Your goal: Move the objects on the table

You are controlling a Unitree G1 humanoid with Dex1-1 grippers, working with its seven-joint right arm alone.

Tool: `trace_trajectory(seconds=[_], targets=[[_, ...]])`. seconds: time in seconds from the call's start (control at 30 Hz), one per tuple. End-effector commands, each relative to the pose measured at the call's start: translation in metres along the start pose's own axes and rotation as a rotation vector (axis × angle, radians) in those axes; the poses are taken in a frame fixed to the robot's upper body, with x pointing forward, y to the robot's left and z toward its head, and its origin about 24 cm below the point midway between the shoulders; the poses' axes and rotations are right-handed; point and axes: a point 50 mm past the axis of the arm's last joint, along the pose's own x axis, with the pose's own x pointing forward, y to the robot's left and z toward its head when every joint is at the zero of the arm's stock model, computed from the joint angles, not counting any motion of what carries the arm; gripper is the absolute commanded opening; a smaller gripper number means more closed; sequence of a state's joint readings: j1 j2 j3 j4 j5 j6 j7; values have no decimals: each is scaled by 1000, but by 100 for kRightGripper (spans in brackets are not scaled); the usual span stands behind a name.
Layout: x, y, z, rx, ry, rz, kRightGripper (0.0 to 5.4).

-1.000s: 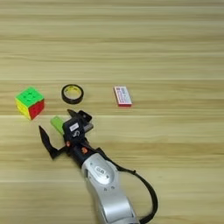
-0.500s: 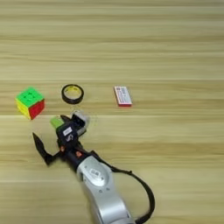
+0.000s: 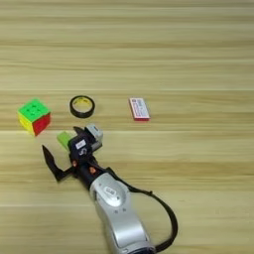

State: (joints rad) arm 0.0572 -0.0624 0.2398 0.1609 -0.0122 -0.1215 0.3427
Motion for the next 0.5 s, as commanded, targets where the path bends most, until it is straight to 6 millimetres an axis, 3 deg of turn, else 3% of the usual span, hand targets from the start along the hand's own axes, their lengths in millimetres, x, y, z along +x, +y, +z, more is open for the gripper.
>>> trace_trajectory(seconds=[0.03, 0.5], targets=[[3, -6, 7, -15, -24, -9, 517], [3, -4, 4, -8, 4, 12, 324]])
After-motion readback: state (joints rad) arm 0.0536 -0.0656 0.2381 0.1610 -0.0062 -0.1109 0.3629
